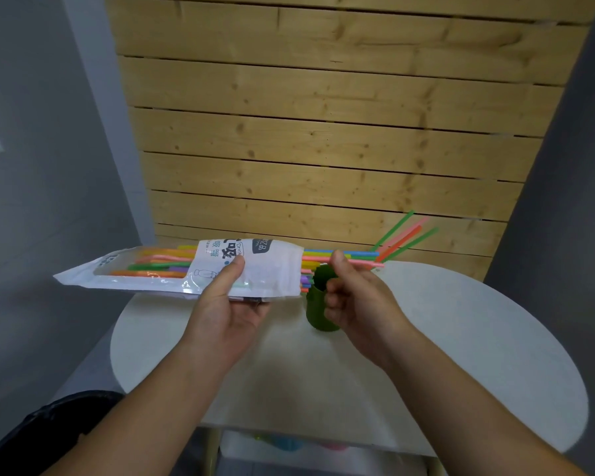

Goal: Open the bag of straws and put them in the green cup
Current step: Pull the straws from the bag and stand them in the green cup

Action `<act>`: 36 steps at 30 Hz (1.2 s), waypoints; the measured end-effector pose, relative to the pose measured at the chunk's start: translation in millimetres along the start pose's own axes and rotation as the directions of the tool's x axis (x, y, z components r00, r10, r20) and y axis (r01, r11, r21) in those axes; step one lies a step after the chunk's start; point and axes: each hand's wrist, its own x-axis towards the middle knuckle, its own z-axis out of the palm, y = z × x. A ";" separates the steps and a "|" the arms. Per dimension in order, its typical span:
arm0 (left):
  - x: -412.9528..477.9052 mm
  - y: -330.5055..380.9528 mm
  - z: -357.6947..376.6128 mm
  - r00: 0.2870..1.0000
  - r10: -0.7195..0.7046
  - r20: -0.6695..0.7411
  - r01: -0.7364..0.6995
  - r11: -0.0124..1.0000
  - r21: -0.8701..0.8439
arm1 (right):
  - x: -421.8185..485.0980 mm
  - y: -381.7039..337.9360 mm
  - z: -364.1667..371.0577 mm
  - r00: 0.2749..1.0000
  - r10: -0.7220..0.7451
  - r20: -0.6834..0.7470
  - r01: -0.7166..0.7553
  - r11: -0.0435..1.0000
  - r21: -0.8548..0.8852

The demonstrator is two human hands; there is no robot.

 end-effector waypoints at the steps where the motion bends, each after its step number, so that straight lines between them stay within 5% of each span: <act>1: -0.6 -1.5 0.3 1.000 -0.005 0.008 0.005 1.000 0.008 | 0.8 1.3 4.7 1.000 -0.015 -0.006 0.015 0.999 0.052; 6: -1.9 -8.2 0.1 0.999 -0.040 0.017 0.040 0.999 -0.005 | 6.7 -1.8 17.5 0.988 -0.083 -0.130 0.108 0.974 0.199; 11: 3.2 -6.8 -3.4 0.999 -0.040 -0.032 0.039 0.998 -0.046 | 11.3 -8.1 15.0 0.950 -0.198 -0.242 0.204 0.979 -0.001; 23: 15.8 5.5 -11.8 0.996 -0.009 -0.085 0.001 0.995 -0.099 | 7.7 -41.0 -16.4 0.878 -0.335 -0.342 0.342 0.939 -0.041; 36: 19.9 7.1 -25.3 0.993 -0.005 -0.115 -0.002 0.998 -0.059 | -7.2 -73.0 -70.6 0.747 -0.455 -0.484 0.357 0.889 -0.285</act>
